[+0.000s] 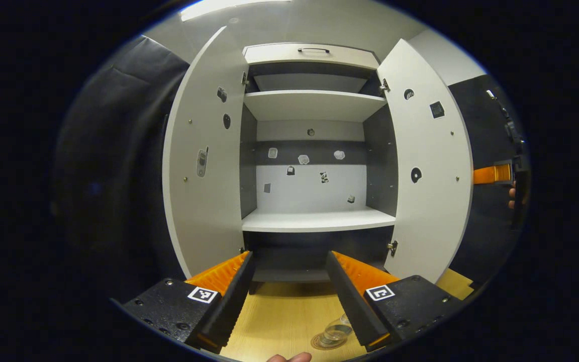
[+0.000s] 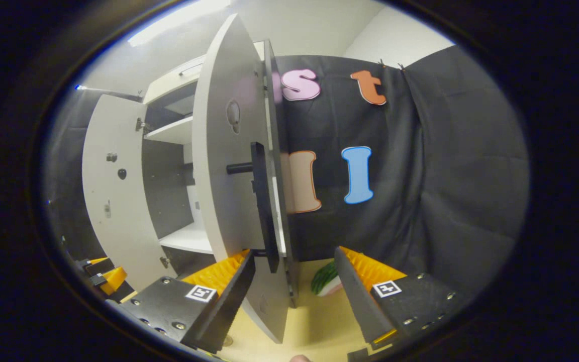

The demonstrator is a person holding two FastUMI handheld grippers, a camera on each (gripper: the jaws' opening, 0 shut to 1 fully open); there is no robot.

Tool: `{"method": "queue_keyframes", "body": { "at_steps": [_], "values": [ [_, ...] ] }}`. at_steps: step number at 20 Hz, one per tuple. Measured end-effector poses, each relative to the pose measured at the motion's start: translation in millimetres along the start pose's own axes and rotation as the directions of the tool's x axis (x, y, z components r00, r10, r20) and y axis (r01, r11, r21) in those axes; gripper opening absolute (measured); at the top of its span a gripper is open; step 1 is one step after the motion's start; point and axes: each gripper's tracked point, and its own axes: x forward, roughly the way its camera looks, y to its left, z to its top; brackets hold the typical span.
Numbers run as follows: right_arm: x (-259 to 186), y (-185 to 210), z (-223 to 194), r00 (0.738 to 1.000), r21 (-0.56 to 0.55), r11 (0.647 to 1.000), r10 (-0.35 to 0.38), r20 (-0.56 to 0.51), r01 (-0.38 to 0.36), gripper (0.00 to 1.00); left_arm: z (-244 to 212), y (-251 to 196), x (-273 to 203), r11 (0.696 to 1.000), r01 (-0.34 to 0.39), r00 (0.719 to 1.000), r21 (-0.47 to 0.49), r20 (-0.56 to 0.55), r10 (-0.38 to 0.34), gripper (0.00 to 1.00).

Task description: Grasp the bottle in the cabinet with the left hand and place it on the coaster, then close the right door with the right hand and the left door with the left hand.

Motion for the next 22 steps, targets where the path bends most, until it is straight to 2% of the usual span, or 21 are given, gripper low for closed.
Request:
{"method": "queue_keyframes", "body": {
  "at_steps": [5, 12, 17, 22],
  "values": [
    [8.5, 42.4, -9.0, 0.996, 0.033, 0.995, 0.091, -0.011, -0.091, 0.97, -4.5, 15.1, -7.2, 0.999, -0.032, 0.999, -0.021, -0.022, 0.032, 0.92],
    [24.5, 83.7, -11.3, 0.991, -0.001, 0.991, 0.133, -0.003, -0.133, 0.97, -1.4, 53.7, -17.5, 0.995, -0.097, 0.995, -0.037, -0.018, 0.097, 0.92],
    [36.6, 107.8, -10.1, 0.991, -0.032, 0.991, 0.132, 0.015, -0.132, 0.99, 8.1, 85.1, -23.2, 0.988, -0.144, 0.990, -0.056, -0.002, 0.144, 0.91],
    [58.3, 138.8, -15.3, 0.989, -0.018, 0.989, 0.149, 0.009, -0.149, 1.00, 18.4, 125.0, -32.5, 0.977, -0.198, 0.980, -0.078, 0.013, 0.200, 0.91]
  ]
}}
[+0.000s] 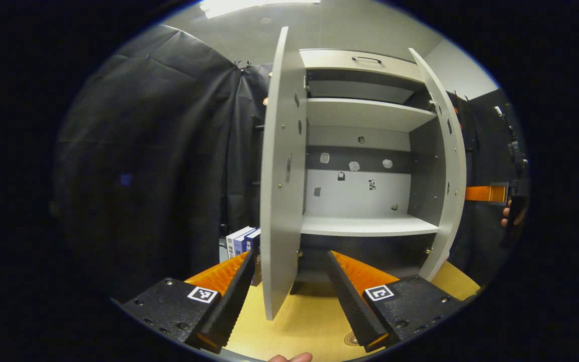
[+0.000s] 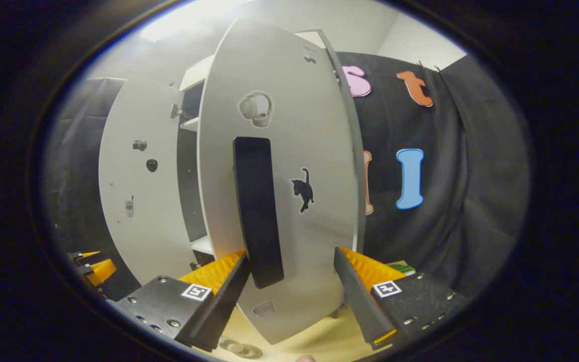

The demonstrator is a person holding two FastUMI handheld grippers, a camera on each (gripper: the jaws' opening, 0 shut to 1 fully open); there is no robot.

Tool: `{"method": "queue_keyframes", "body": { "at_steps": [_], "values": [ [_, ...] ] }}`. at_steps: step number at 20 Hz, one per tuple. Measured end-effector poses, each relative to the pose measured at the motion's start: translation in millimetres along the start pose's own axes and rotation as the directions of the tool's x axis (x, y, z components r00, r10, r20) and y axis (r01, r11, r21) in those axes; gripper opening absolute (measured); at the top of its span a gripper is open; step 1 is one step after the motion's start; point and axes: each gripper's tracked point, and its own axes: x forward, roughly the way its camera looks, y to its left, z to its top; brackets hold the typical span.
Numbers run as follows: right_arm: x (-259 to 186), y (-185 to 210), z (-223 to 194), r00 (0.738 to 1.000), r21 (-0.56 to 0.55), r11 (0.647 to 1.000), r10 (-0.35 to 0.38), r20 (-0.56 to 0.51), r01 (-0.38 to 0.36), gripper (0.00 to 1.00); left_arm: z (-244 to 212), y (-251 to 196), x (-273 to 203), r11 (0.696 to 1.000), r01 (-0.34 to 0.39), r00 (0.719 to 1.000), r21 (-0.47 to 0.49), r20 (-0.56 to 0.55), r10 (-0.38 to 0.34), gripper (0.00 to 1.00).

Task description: Grasp the bottle in the cabinet with the left hand and place it on the coaster, then close the right door with the right hand and the left door with the left hand.

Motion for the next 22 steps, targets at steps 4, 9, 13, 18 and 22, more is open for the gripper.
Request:
{"method": "queue_keyframes", "body": {
  "at_steps": [4, 9, 13, 18, 22],
  "values": [
    [31.2, 24.3, 0.9, 1.000, -0.041, 0.999, -0.004, 0.012, 0.004, 1.00, 6.7, 36.3, 3.5, 0.998, -0.058, 0.998, -0.003, 0.007, 0.058, 0.92],
    [75.9, 51.2, 1.2, 0.999, -0.064, 0.998, -0.021, 0.039, 0.024, 1.00, 24.0, 70.5, 10.6, 0.996, -0.085, 0.996, -0.001, 0.028, 0.085, 0.92],
    [104.5, 64.9, 1.4, 0.997, -0.069, 0.996, -0.049, 0.055, 0.053, 0.97, 39.6, 85.9, 22.6, 0.997, -0.072, 0.997, 0.002, 0.032, 0.072, 0.92],
    [129.9, 70.3, 1.6, 0.994, -0.076, 0.993, -0.084, 0.075, 0.090, 1.00, 57.5, 89.5, 39.6, 1.000, -0.021, 0.999, -0.001, 0.037, 0.021, 0.92],
    [139.4, 74.5, -0.8, 0.989, -0.066, 0.989, -0.124, 0.079, 0.130, 1.00, 68.3, 90.7, 54.0, 0.999, 0.027, 0.999, -0.027, 0.040, -0.026, 0.92]
  ]
}}
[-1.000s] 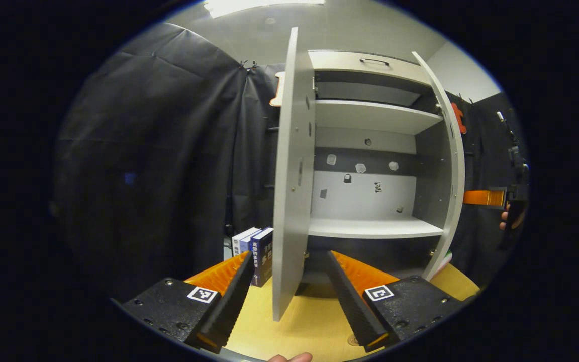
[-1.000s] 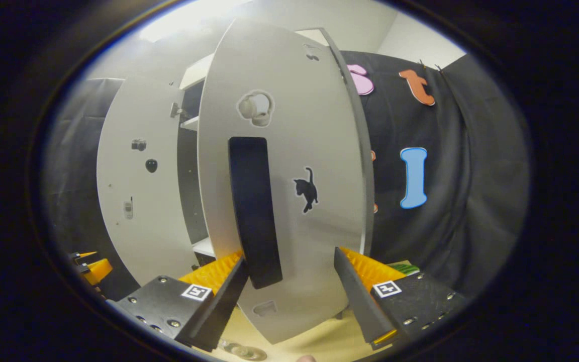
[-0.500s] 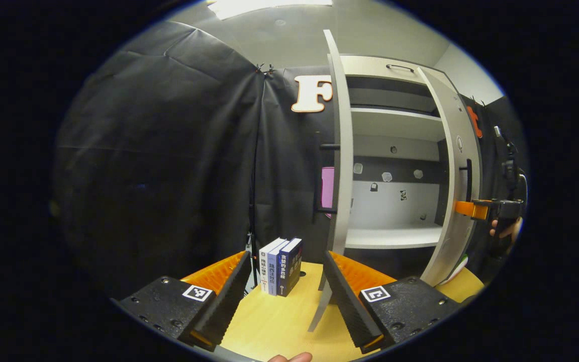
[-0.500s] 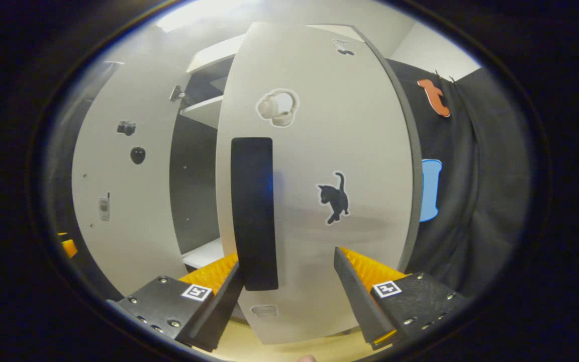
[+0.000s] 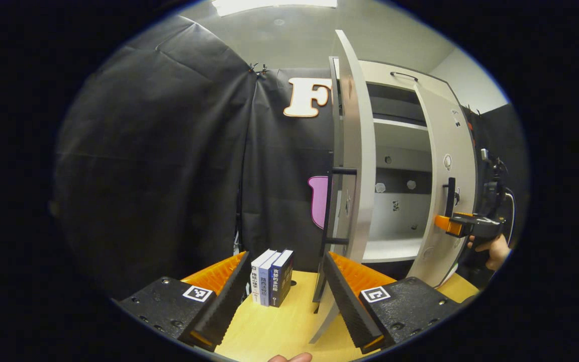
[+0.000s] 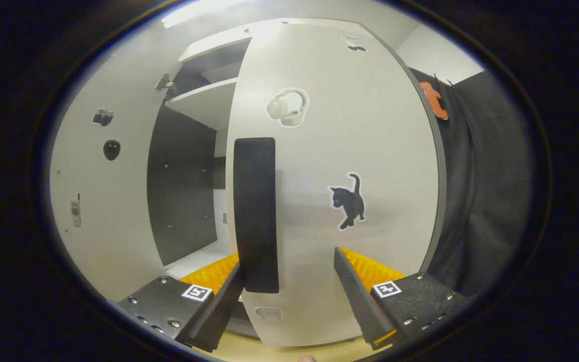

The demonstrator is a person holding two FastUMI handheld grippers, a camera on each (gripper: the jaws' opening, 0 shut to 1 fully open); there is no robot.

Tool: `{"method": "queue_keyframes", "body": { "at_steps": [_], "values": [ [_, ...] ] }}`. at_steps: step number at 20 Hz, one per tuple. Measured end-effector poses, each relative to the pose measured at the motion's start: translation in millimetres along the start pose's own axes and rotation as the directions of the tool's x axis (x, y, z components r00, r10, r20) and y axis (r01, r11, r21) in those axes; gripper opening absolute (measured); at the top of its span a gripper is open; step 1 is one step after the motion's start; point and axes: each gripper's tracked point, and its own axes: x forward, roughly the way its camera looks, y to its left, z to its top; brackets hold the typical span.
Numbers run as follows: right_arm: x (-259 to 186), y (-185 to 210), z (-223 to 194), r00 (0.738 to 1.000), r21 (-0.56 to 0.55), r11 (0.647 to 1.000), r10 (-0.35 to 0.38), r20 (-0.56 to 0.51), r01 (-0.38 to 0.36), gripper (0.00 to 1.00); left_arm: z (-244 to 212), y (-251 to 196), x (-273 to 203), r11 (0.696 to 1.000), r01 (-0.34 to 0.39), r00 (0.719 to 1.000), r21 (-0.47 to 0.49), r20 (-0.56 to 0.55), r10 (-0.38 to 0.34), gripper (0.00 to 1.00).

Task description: Grasp the bottle in the cabinet with the left hand and place it on the coaster, then close the right door with the right hand and the left door with the left hand.

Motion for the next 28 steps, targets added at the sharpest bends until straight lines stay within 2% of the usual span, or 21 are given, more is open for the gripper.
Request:
{"method": "queue_keyframes", "body": {
  "at_steps": [1, 2, 7, 15, 20, 21, 22, 28],
  "values": [
    [2.3, 0.8, 0.4, 1.000, -0.001, 1.000, -0.013, 0.003, 0.013, 1.00, 3.5, 2.3, 5.7, 1.000, 0.009, 1.000, -0.006, 0.001, -0.009, 0.87],
    [3.0, 2.2, 0.3, 1.000, -0.003, 1.000, -0.024, 0.005, 0.024, 1.00, 6.9, 3.8, 10.0, 1.000, 0.018, 1.000, -0.013, 0.002, -0.018, 0.92],
    [7.9, 5.6, 0.9, 0.998, -0.001, 0.998, -0.069, 0.010, 0.069, 1.00, 8.3, 4.4, 22.8, 0.994, 0.086, 0.996, -0.061, -0.012, -0.087, 0.92],
    [11.0, 9.1, -1.0, 0.992, 0.005, 0.993, -0.122, 0.023, 0.122, 1.00, 3.6, -10.7, 32.8, 0.985, 0.170, 0.984, -0.038, -0.041, -0.172, 0.91],
    [9.7, 9.9, -1.9, 0.992, 0.006, 0.993, -0.121, 0.027, 0.121, 1.00, 3.6, -18.8, 40.6, 0.977, 0.209, 0.976, -0.039, -0.049, -0.211, 0.92],
    [9.6, 9.8, -1.4, 0.992, 0.007, 0.993, -0.121, 0.027, 0.120, 0.97, 1.4, -21.0, 41.5, 0.975, 0.219, 0.974, -0.039, -0.052, -0.220, 0.91],
    [9.5, 9.5, -1.1, 0.992, 0.010, 0.993, -0.120, 0.025, 0.120, 1.00, -0.1, -22.2, 43.3, 0.975, 0.220, 0.973, -0.040, -0.057, -0.222, 0.92],
    [-6.0, 10.8, -6.9, 0.996, 0.024, 0.996, -0.083, -0.018, 0.083, 1.00, -1.2, -27.5, 45.8, 0.964, 0.258, 0.963, -0.058, -0.065, -0.262, 0.91]
  ]
}}
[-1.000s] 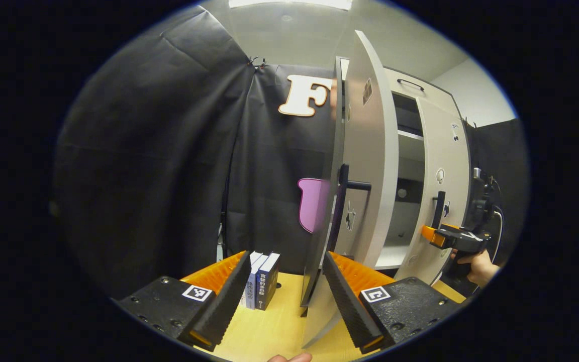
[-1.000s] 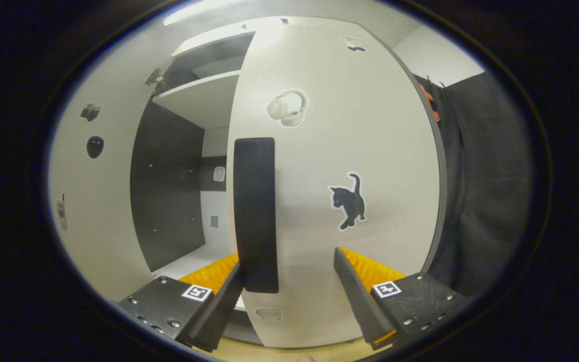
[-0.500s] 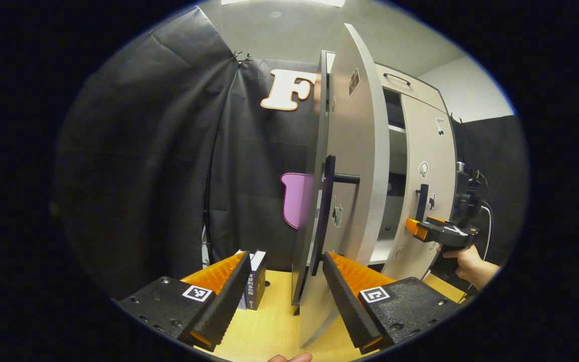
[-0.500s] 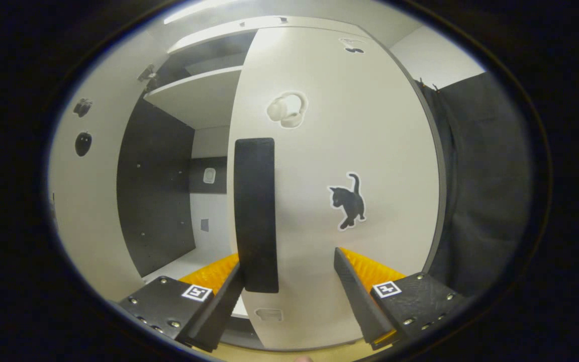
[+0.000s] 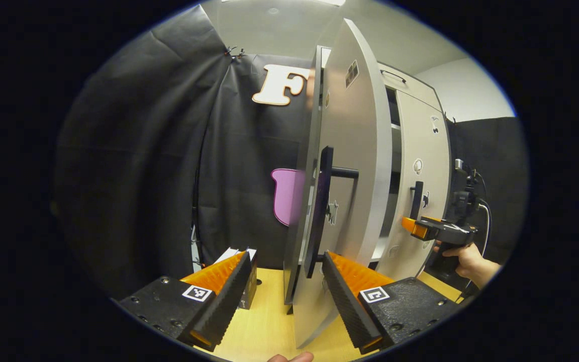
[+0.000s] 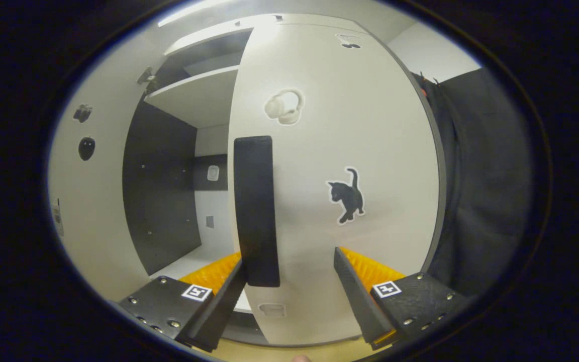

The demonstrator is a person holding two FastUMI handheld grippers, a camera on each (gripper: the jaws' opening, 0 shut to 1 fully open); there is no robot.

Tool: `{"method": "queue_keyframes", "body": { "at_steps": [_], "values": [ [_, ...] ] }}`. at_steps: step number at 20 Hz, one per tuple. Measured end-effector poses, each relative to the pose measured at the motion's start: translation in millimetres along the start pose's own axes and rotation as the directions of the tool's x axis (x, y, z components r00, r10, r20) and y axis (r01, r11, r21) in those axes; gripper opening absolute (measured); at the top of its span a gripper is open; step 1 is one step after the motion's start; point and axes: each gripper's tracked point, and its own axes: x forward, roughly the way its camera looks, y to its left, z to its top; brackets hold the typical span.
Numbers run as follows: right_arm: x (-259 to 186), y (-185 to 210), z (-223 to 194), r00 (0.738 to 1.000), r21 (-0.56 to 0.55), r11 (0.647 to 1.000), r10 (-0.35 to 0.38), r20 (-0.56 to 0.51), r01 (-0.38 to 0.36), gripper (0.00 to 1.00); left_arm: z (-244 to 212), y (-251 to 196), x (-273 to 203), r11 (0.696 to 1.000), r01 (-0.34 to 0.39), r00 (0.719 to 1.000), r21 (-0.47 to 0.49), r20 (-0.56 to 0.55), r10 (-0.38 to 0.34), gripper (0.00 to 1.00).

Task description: Grasp the bottle in the cabinet with the left hand and place it on the coaster, then close the right door with the right hand and the left door with the left hand.

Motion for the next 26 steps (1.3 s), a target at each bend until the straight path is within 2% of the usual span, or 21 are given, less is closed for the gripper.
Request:
{"method": "queue_keyframes", "body": {
  "at_steps": [7, 14, 21, 23, 26],
  "values": [
    [-44.9, -15.6, -4.1, 1.000, 0.039, 0.999, 0.018, -0.011, -0.017, 1.00, 1.1, -32.8, 3.8, 0.996, 0.049, 0.999, 0.075, 0.004, -0.049, 0.92],
    [-83.6, -54.7, -10.5, 0.999, 0.054, 0.999, -0.004, -0.038, 0.006, 1.00, -6.6, -80.7, 16.6, 0.990, 0.134, 0.991, 0.035, -0.019, -0.134, 0.92],
    [-107.7, -82.7, -13.4, 0.998, 0.103, 0.994, -0.017, -0.059, 0.023, 1.00, -11.3, -124.1, 39.4, 0.985, 0.161, 0.987, 0.060, -0.016, -0.160, 0.91],
    [-112.2, -91.9, -15.3, 0.997, 0.101, 0.994, -0.023, -0.071, 0.030, 1.00, -14.7, -138.3, 50.8, 0.984, 0.171, 0.985, 0.052, -0.006, -0.171, 0.96],
    [-119.6, -108.9, -14.1, 0.996, 0.113, 0.992, -0.044, -0.079, 0.053, 0.97, -14.7, -160.6, 70.5, 0.980, 0.177, 0.984, 0.088, 0.003, -0.178, 0.97]
  ]
}}
